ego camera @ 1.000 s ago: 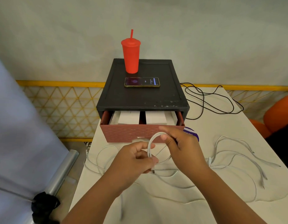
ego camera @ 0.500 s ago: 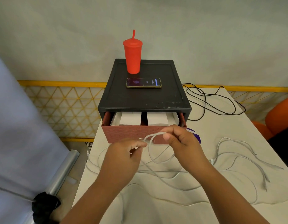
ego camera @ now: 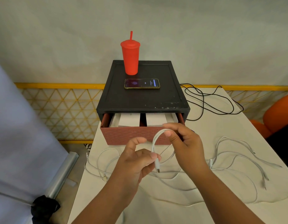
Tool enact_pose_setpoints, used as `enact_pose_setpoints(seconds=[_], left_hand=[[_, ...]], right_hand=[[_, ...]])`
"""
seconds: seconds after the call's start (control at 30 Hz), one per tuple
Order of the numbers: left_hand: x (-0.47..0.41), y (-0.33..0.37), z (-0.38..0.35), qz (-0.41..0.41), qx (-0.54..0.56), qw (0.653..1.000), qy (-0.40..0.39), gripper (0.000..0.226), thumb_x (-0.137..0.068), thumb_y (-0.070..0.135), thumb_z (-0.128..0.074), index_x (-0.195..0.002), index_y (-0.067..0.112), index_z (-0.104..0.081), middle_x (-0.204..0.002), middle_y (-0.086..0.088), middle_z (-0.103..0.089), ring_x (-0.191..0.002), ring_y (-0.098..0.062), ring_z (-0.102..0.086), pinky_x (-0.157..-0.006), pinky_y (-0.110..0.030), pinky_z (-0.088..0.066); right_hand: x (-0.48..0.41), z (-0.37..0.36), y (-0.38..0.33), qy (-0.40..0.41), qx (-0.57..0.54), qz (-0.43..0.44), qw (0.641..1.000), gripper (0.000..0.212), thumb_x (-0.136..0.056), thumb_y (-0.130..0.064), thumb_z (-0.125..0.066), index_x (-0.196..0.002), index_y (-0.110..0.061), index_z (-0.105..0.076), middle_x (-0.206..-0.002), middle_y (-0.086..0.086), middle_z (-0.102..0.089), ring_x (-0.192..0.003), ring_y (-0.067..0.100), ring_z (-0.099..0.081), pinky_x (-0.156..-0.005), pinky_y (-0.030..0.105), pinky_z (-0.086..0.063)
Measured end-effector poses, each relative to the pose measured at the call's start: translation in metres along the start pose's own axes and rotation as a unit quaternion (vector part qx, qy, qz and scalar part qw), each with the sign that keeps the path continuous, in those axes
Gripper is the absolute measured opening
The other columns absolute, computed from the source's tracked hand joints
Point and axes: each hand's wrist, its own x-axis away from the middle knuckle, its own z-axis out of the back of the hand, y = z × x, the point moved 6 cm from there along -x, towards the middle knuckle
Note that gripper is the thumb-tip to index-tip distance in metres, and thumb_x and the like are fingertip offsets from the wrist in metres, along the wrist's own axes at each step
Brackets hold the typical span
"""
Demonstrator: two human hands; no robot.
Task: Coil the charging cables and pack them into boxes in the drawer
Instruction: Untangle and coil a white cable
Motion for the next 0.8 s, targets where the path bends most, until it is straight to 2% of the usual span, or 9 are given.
enact_pose_setpoints(seconds=[0.13, 0.2, 0.27, 0.37, 0.5, 0.57, 0.67, 0.73, 0.8], left_hand=[[-0.003, 0.005, 0.003, 0.014, -0.094, 0.994, -0.054, 0.042, -0.086, -0.008, -0.043, -0.069, 0.019, -0.071, -0.06, -0.001, -0.06, -0.059, -0.005, -0.059, -0.061, -0.018, -0.05], [-0.006, 0.008, 0.002, 0.03, -0.098, 0.992, -0.075, 0.034, -0.08, -0.002, -0.049, -0.061, 0.018, -0.069, -0.059, 0.0, -0.057, -0.059, -0.007, -0.056, -0.063, -0.02, -0.048], [-0.009, 0.01, 0.001, 0.051, -0.045, 0.993, -0.094, 0.016, -0.075, 0.009, -0.054, -0.065, 0.011, -0.065, -0.061, -0.004, -0.054, -0.061, -0.013, -0.053, -0.066, -0.026, -0.046], [-0.012, 0.007, -0.003, 0.114, 0.076, 0.979, -0.151, 0.022, -0.073, 0.025, -0.058, -0.057, 0.01, -0.059, -0.057, -0.004, -0.053, -0.053, -0.014, -0.054, -0.058, -0.026, -0.05], [-0.012, 0.002, -0.011, 0.18, 0.212, 0.926, -0.256, 0.023, -0.079, 0.025, -0.068, -0.064, 0.011, -0.059, -0.04, 0.004, -0.034, -0.036, -0.006, -0.031, -0.039, -0.018, -0.041], [-0.012, 0.006, -0.011, 0.157, 0.265, 0.905, -0.293, 0.026, -0.092, 0.025, -0.054, -0.091, 0.002, -0.065, -0.047, 0.002, -0.033, -0.042, -0.008, -0.031, -0.046, -0.02, -0.045], [-0.022, 0.013, 0.01, 0.067, 0.263, 0.932, -0.239, 0.043, -0.101, 0.024, -0.032, -0.128, -0.004, -0.049, -0.062, -0.007, -0.052, -0.057, -0.015, -0.051, -0.075, -0.028, -0.051], [-0.02, 0.025, 0.025, -0.005, 0.241, 0.955, -0.171, 0.047, -0.102, 0.024, -0.025, -0.139, -0.004, -0.033, -0.083, -0.014, -0.063, -0.08, -0.023, -0.061, -0.105, -0.034, -0.038], [-0.023, 0.037, 0.021, -0.062, 0.255, 0.952, -0.158, 0.046, -0.096, 0.02, -0.041, -0.136, -0.003, -0.038, -0.088, -0.012, -0.066, -0.089, -0.023, -0.064, -0.108, -0.039, -0.036]], right_hand=[[-0.005, -0.001, -0.004, -0.029, -0.053, -0.052, 0.997, 0.025, -0.086, -0.005, -0.06, -0.082, -0.029, -0.066, -0.07, -0.027, -0.067, -0.068, -0.007, -0.061, -0.057, 0.005, -0.044], [-0.008, -0.004, -0.006, -0.065, -0.076, -0.072, 0.992, 0.021, -0.084, -0.004, -0.062, -0.08, -0.023, -0.069, -0.067, -0.021, -0.068, -0.062, -0.006, -0.06, -0.054, 0.006, -0.043], [-0.008, -0.01, -0.007, -0.122, -0.08, -0.077, 0.986, 0.019, -0.081, -0.002, -0.064, -0.08, -0.019, -0.071, -0.068, -0.016, -0.069, -0.065, -0.003, -0.062, -0.06, 0.009, -0.047], [-0.005, -0.019, -0.008, -0.177, -0.072, -0.063, 0.98, 0.013, -0.081, -0.004, -0.064, -0.086, -0.012, -0.073, -0.076, -0.004, -0.073, -0.077, 0.009, -0.068, -0.073, 0.019, -0.053], [-0.003, -0.021, -0.008, -0.186, -0.047, -0.022, 0.981, 0.02, -0.087, -0.025, -0.061, -0.099, -0.014, -0.071, -0.093, 0.0, -0.073, -0.088, 0.011, -0.067, -0.077, 0.019, -0.05], [-0.001, -0.017, -0.003, -0.182, -0.028, -0.03, 0.982, 0.032, -0.085, -0.046, -0.053, -0.103, -0.024, -0.07, -0.095, 0.001, -0.071, -0.081, 0.007, -0.063, -0.07, 0.019, -0.049], [-0.001, 0.0, 0.009, -0.151, 0.106, -0.043, 0.982, 0.018, -0.088, -0.045, -0.05, -0.096, -0.041, -0.066, -0.078, -0.005, -0.067, -0.062, 0.003, -0.052, -0.06, 0.024, -0.045], [0.001, 0.006, 0.016, -0.159, 0.221, -0.036, 0.962, 0.016, -0.092, -0.032, -0.052, -0.087, -0.037, -0.066, -0.059, -0.009, -0.055, -0.056, 0.007, -0.048, -0.054, 0.021, -0.039], [0.007, 0.002, 0.019, -0.19, 0.284, -0.021, 0.94, 0.018, -0.093, -0.028, -0.051, -0.092, -0.021, -0.068, -0.057, -0.009, -0.05, -0.055, 0.008, -0.046, -0.054, 0.023, -0.036]])
